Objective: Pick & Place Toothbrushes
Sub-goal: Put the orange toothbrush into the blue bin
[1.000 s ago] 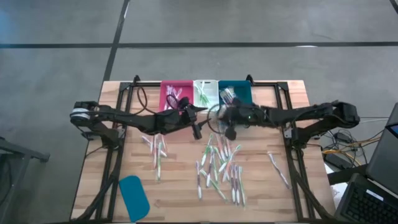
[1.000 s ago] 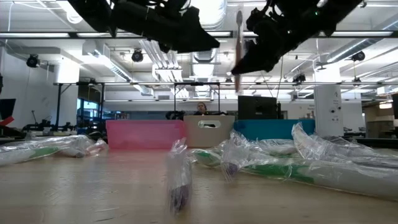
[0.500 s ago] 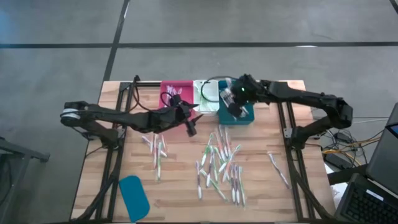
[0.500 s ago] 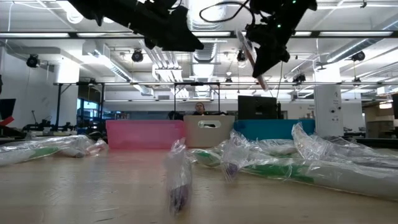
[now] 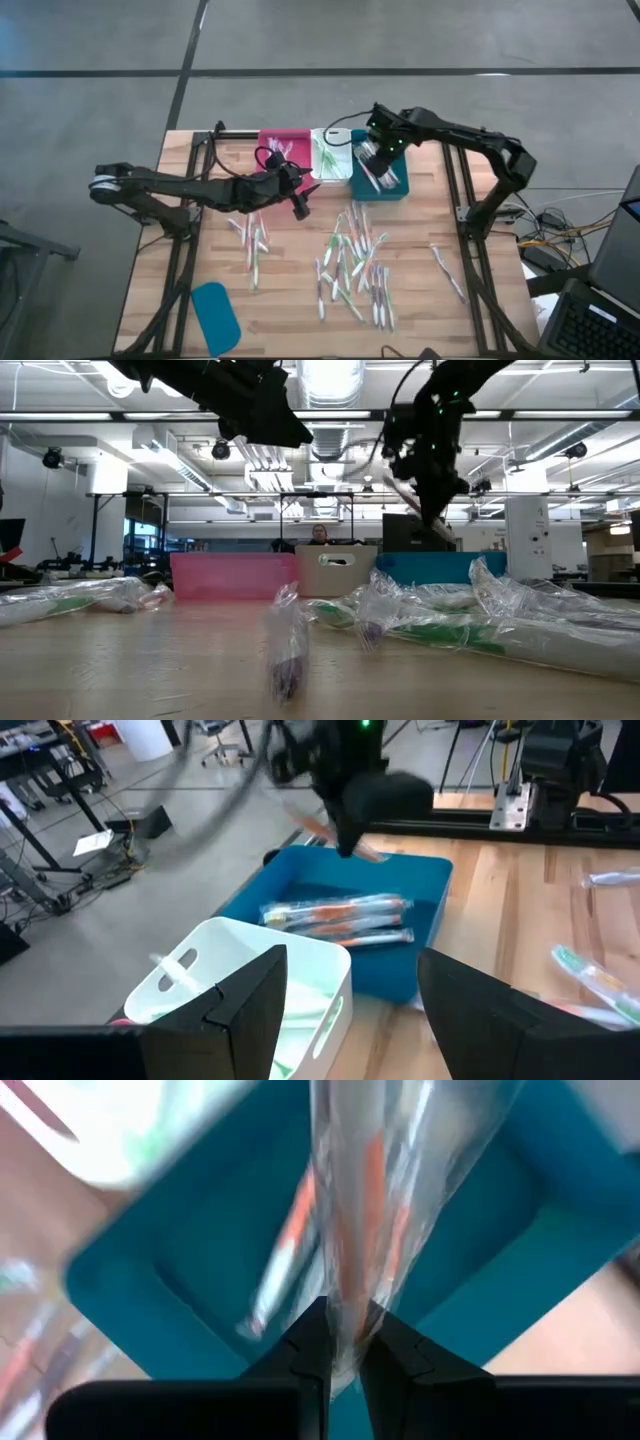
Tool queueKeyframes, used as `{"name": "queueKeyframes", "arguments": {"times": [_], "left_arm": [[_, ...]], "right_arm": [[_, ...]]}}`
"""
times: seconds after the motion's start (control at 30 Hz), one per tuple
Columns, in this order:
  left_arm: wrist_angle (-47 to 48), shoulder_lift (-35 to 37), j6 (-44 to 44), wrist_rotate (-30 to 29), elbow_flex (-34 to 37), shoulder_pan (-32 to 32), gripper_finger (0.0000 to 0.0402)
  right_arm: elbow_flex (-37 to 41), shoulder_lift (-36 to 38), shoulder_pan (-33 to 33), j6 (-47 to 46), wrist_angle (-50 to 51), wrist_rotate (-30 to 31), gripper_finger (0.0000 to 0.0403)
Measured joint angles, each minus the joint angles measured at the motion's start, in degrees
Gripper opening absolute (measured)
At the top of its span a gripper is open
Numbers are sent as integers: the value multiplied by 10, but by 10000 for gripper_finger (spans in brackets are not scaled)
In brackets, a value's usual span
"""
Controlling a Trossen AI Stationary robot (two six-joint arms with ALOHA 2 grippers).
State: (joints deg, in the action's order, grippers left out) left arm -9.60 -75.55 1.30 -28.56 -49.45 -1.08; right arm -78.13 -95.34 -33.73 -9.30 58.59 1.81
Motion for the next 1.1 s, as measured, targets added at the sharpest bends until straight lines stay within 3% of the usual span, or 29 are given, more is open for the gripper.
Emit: {"name": "queueKeyframes", "arguments": {"times": [0.43, 0.67, 1.1], "left_arm": [[5, 0, -10, 0, 0, 0, 227], [26, 0, -20, 0, 0, 0, 227], [28, -25, -60, 0, 0, 0, 227]], "right_arm": [[5, -97, -28, 19, 27, -39, 33], [6, -106, -28, 37, 26, -38, 38], [6, -93, -30, 47, 27, -38, 145]]}}
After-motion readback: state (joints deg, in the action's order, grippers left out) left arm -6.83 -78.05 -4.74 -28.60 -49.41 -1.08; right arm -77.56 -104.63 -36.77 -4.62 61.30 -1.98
